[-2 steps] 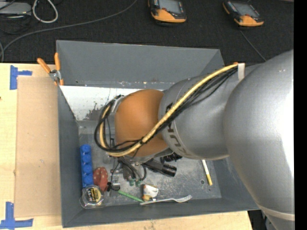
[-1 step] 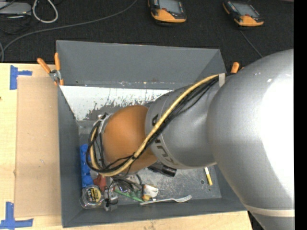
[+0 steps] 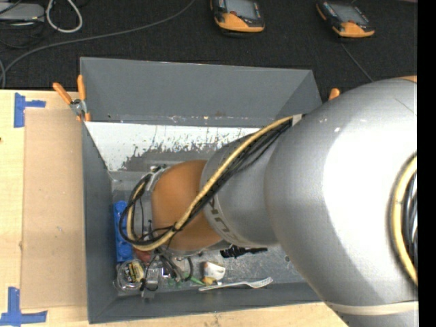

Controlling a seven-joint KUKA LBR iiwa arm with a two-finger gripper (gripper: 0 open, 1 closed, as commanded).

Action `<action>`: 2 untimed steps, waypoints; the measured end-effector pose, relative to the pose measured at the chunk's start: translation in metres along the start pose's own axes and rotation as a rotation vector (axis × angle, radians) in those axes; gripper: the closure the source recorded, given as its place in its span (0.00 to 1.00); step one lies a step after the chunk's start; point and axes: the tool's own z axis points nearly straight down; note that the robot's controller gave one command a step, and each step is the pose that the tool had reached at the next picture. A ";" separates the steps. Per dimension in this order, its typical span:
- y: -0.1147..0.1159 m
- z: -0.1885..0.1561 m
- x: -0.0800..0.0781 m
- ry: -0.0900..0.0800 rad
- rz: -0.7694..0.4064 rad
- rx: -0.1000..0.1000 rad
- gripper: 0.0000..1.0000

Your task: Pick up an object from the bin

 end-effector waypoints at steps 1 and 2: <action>-0.006 0.005 0.004 0.012 -0.529 0.004 1.00; -0.006 0.005 0.005 0.012 -0.528 0.004 1.00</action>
Offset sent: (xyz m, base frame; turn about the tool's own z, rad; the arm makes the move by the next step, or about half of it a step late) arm 0.0000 0.0000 0.0000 0.0000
